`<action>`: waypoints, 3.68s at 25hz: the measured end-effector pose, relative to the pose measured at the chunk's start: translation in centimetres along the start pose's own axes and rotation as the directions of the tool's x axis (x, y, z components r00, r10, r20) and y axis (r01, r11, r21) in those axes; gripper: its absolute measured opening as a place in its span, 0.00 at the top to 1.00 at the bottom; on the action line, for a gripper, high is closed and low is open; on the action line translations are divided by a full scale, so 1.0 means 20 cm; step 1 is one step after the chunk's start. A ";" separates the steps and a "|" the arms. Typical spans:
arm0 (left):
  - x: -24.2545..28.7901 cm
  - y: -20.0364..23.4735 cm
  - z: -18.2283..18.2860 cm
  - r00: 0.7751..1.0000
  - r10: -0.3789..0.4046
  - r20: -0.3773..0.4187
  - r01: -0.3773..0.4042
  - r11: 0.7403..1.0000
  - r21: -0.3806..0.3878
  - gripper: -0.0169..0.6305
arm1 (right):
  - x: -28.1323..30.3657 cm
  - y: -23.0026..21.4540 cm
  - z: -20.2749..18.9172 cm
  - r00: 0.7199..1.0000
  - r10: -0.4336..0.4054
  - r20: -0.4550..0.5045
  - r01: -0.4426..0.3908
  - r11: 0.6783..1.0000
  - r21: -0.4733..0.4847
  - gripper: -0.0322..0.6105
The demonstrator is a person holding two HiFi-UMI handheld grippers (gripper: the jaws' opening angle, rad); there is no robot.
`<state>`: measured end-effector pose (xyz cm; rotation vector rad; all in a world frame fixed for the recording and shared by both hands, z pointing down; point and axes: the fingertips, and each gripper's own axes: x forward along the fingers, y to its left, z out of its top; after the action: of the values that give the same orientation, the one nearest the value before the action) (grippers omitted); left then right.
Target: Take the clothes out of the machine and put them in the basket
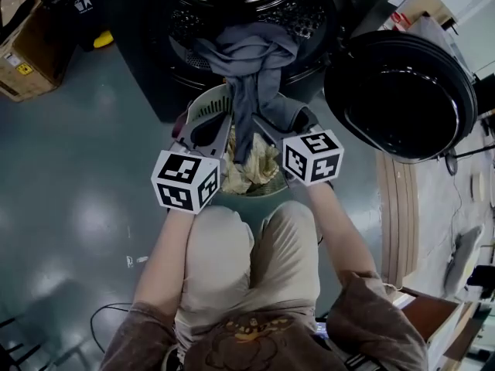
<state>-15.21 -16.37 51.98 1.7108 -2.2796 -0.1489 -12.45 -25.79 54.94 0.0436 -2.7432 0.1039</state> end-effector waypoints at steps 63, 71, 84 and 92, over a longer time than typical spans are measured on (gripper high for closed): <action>-0.09 -0.06 0.00 1.000 0.018 -0.014 -0.017 0.998 0.054 0.96 | -0.18 0.17 -0.17 0.993 0.003 -0.120 -0.016 0.993 -0.114 0.64; -0.09 -0.05 0.00 1.000 0.011 -0.012 -0.010 0.999 0.050 0.96 | -0.06 0.02 0.02 0.994 -0.072 -0.077 0.062 0.991 -0.119 0.47; -0.08 0.03 -0.01 1.000 0.000 -0.023 0.000 1.000 0.016 0.96 | 0.55 -0.26 0.27 0.974 -0.160 -0.159 0.121 0.966 -0.227 0.24; -0.07 0.08 -0.03 0.999 0.005 -0.031 -0.006 1.000 -0.005 0.96 | 0.83 -0.43 0.10 0.930 -0.254 -0.265 0.202 0.956 -0.211 0.26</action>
<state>-16.25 -14.55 52.78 1.6923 -2.2594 -0.1261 -28.07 -34.85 60.02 0.2763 -2.4219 -0.1896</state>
